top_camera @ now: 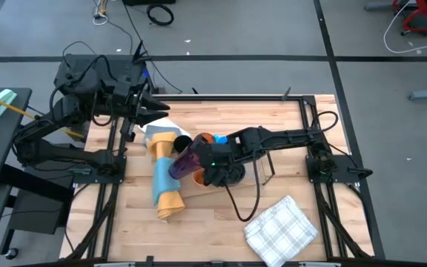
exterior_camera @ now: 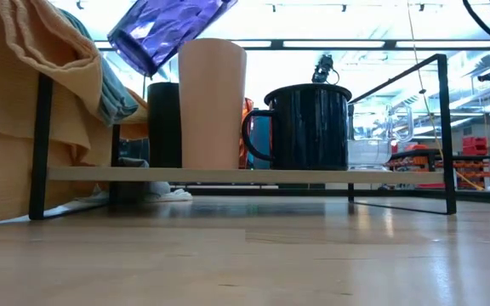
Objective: Stack small to large cups/mugs on shelf
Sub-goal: Put the violet cup on the shelf
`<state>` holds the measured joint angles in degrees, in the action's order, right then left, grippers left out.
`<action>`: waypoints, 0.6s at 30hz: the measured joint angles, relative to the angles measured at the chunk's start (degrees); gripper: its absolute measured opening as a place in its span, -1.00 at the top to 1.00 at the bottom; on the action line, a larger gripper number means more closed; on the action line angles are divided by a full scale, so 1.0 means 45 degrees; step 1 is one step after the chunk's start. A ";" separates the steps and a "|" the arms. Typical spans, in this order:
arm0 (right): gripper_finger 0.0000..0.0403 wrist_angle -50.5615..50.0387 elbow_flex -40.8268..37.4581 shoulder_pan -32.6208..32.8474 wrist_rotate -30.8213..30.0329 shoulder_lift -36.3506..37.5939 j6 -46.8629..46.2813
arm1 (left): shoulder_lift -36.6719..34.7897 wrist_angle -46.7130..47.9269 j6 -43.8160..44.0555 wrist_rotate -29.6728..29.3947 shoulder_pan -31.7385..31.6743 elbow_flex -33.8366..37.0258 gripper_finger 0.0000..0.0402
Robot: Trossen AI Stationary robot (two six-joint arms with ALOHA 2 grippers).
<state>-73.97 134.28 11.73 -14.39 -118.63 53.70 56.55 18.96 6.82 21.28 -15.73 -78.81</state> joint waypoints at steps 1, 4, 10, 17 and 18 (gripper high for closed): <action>0.98 -0.0002 -0.0005 0.0000 0.0046 -0.0004 -0.0036 | -0.0005 0.0044 -0.0028 0.0000 0.0005 0.0000 0.53; 0.98 0.0003 0.0000 0.0003 0.0285 0.0030 -0.0356 | -0.0010 0.0126 -0.0096 0.0000 0.0000 0.0000 0.51; 0.98 -0.0021 0.0000 0.0253 0.0419 0.0030 -0.0588 | -0.0010 0.0209 -0.0130 0.0005 0.0000 0.0000 0.51; 0.98 -0.0021 -0.0005 0.0404 0.0509 0.0029 -0.0619 | -0.0010 0.0563 -0.0130 0.0005 0.0000 0.0000 0.49; 0.98 -0.0021 -0.0005 0.0403 0.0509 0.0025 -0.0620 | -0.0010 0.0648 -0.0129 0.0005 0.0000 0.0000 0.49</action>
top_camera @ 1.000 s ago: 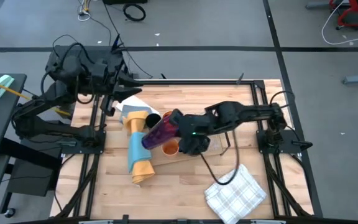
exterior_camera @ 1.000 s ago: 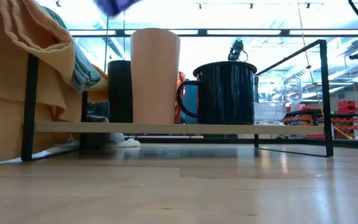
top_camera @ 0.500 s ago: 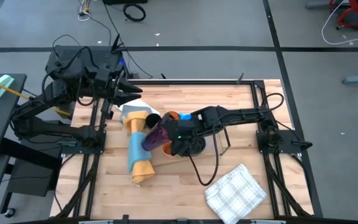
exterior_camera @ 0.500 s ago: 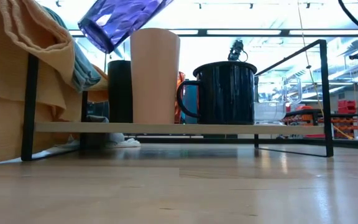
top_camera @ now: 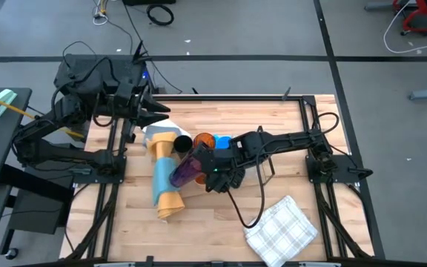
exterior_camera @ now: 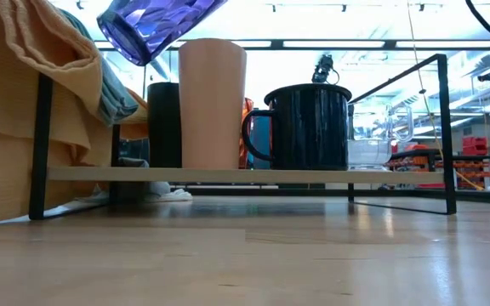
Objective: Stack small to large cups/mugs on shelf
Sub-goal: Put the violet cup on the shelf
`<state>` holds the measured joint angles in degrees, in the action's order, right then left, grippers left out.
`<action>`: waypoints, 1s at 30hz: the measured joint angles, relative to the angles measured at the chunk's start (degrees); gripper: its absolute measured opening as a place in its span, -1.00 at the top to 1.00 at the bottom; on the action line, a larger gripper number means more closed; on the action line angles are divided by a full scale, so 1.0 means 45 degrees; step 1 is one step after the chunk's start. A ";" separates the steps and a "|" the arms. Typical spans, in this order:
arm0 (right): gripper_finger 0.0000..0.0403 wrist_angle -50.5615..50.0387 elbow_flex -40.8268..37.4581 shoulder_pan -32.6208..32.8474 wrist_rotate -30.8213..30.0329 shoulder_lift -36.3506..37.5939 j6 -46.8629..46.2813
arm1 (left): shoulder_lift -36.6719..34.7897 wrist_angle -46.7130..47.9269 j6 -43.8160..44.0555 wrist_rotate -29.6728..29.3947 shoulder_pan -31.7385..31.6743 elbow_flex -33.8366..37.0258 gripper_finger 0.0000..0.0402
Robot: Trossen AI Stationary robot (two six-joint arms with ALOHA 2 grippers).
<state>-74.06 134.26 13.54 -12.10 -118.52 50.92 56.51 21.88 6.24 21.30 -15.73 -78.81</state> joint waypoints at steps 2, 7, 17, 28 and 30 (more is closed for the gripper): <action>0.98 0.0005 0.0000 -0.0007 -0.0007 0.0002 -0.0004 | 0.0000 0.0146 0.0028 0.0190 0.0035 0.0000 0.49; 0.98 0.0005 0.0000 -0.0059 0.0000 0.0005 -0.0019 | 0.0000 0.0143 0.0046 0.2270 0.0339 0.0000 0.49; 0.98 0.0002 0.0000 -0.0081 -0.0005 0.0002 -0.0058 | 0.0453 0.3292 0.5698 0.2613 0.0539 0.0024 0.40; 0.98 0.0005 -0.0005 -0.0078 -0.0005 0.0005 -0.0054 | 0.1449 -0.2348 1.1918 0.2541 0.0324 0.0005 0.31; 0.98 0.0010 -0.0005 -0.0083 -0.0010 0.0005 -0.0053 | 0.1555 -0.3302 1.2117 0.2942 0.0277 0.0005 0.35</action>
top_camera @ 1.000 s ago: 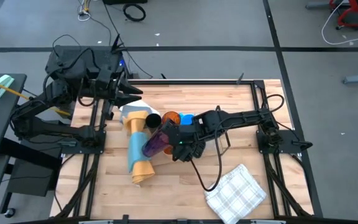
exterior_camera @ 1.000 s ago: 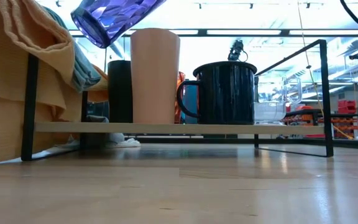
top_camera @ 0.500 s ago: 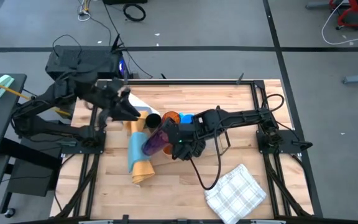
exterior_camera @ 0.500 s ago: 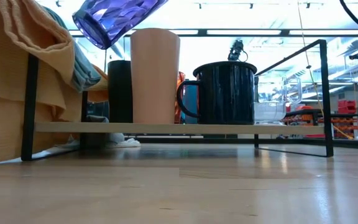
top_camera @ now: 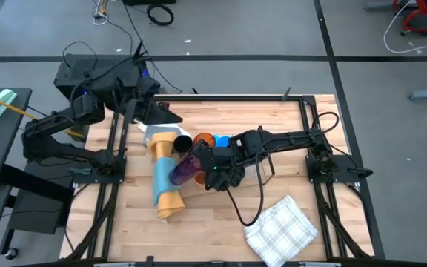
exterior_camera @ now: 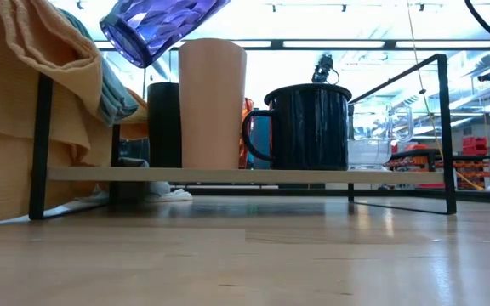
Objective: Stack small to large cups/mugs on shelf
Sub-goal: Put the violet cup on the shelf
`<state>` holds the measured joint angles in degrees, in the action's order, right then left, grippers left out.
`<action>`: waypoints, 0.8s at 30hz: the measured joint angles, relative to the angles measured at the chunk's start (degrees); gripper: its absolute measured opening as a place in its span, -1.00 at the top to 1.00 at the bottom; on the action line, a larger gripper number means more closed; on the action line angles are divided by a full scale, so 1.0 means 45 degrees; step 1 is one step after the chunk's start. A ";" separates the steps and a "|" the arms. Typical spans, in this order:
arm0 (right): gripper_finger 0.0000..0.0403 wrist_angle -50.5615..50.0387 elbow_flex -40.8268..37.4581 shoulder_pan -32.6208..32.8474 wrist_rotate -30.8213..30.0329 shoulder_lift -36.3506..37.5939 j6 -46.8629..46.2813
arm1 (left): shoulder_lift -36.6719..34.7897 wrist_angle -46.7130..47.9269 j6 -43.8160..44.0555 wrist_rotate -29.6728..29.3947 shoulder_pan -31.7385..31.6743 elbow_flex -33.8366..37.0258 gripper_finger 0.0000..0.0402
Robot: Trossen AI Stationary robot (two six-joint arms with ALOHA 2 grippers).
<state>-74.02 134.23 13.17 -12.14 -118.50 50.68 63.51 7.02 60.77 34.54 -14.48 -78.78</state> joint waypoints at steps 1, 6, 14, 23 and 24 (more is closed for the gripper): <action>0.98 -0.0004 0.0000 0.0000 0.0000 -0.0003 0.0000 | 0.0050 -0.0322 -0.0108 0.0037 0.0004 -0.0005 0.36; 0.98 -0.0010 0.0000 0.0029 0.0004 -0.0003 0.0000 | 0.0106 -0.0669 0.0264 -0.0918 0.0003 -0.0005 0.40; 0.98 -0.0025 -0.0005 0.0029 0.0004 0.0000 0.0000 | 0.0973 -0.0581 0.2894 -0.0061 0.0077 -0.0971 0.41; 0.98 -0.0045 -0.0005 0.0029 0.0000 0.0000 -0.0029 | 0.5226 0.3094 0.0518 -0.0188 0.1266 -1.1451 0.52; 0.98 -0.0054 -0.0005 0.0029 0.0000 0.0000 -0.0029 | 0.5761 0.4824 0.0050 -0.0261 0.1362 -1.2540 0.56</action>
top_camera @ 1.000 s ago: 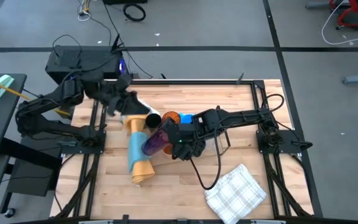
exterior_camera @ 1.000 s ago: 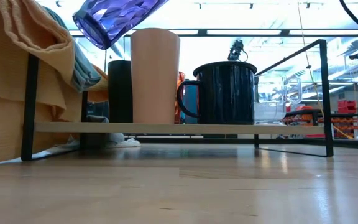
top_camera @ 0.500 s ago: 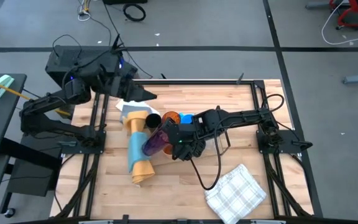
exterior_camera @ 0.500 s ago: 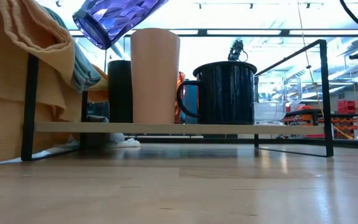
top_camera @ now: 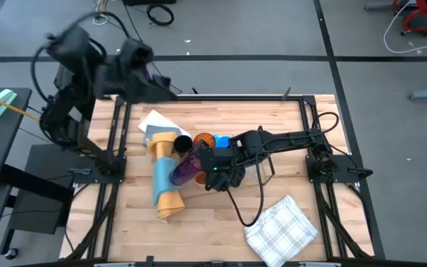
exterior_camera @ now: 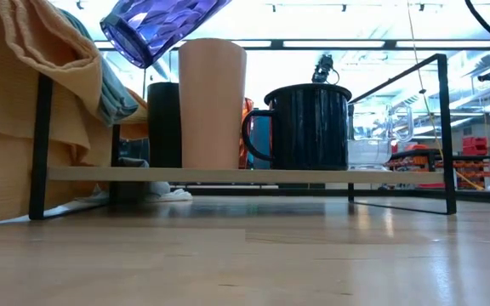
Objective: Stack small to large cups/mugs on shelf
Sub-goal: Put the violet cup on the shelf
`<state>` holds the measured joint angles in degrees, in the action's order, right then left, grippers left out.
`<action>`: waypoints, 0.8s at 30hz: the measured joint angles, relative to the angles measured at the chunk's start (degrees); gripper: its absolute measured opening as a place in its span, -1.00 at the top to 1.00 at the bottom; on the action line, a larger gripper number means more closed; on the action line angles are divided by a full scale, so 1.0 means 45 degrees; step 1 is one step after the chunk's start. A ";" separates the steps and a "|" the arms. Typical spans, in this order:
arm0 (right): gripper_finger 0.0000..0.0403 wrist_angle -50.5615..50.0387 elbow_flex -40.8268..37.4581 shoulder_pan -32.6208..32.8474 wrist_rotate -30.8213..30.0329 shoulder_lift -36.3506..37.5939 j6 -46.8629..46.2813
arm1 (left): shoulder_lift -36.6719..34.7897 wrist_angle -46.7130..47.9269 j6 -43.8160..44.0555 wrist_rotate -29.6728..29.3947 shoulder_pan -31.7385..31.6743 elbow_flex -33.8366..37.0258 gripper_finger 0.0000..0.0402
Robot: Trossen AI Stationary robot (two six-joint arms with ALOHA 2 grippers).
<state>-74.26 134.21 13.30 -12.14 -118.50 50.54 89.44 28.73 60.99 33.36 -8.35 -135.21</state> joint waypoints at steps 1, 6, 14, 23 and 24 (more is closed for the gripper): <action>0.98 -0.0036 0.0000 0.0000 0.0000 0.0000 0.0000 | 0.0102 0.0546 -0.0108 -0.0092 0.0115 0.0190 0.60; 0.98 -0.0309 -0.0005 0.0005 -0.0112 0.0000 -0.0235 | -0.1188 0.4276 0.0451 -0.0647 0.0012 0.2589 0.82; 0.98 -0.0334 -0.0005 0.0000 -0.0189 0.0000 -0.0248 | -0.1190 1.1844 -0.2097 -0.2834 -0.1273 0.1514 0.92; 0.98 -0.0204 -0.0005 -0.0010 -0.0214 0.0000 -0.0214 | -0.0036 1.3425 -0.3235 -0.3155 -0.1275 0.1699 0.73; 0.98 -0.0194 -0.0005 -0.0010 -0.0244 0.0000 -0.0204 | 0.0242 1.3659 -0.3362 -0.3018 -0.1208 0.1707 0.69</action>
<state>-75.14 134.19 13.26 -13.24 -118.50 49.63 90.52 90.20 45.86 19.78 -13.79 -127.53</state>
